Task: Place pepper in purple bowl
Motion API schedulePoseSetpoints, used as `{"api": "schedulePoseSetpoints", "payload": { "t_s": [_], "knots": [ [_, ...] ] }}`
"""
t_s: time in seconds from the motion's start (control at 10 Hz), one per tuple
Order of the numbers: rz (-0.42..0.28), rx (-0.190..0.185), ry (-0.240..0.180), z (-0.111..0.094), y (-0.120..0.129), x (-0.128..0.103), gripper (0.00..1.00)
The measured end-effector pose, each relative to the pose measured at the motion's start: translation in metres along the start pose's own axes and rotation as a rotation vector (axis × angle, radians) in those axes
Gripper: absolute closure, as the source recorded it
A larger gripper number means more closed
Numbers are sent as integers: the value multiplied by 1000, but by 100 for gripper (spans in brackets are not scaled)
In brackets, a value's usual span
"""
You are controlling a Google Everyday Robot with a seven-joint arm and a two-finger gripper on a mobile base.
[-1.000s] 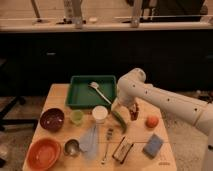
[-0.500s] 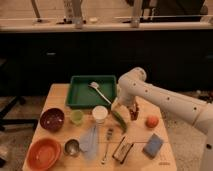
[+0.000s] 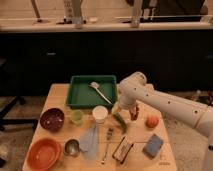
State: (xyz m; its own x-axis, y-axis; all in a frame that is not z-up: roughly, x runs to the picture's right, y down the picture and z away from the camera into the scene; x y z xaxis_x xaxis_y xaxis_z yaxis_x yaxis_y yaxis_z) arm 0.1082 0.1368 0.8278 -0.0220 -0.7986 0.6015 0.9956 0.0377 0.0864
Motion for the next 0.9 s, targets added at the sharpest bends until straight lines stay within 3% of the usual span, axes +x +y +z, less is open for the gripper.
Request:
{"api": "schedulePoseSetpoints", "payload": {
  "t_s": [0.4,0.9],
  "knots": [
    [-78,29,-46,19,-3,4,20],
    [-106,-22,-108,50,-11,10,20]
  ]
}}
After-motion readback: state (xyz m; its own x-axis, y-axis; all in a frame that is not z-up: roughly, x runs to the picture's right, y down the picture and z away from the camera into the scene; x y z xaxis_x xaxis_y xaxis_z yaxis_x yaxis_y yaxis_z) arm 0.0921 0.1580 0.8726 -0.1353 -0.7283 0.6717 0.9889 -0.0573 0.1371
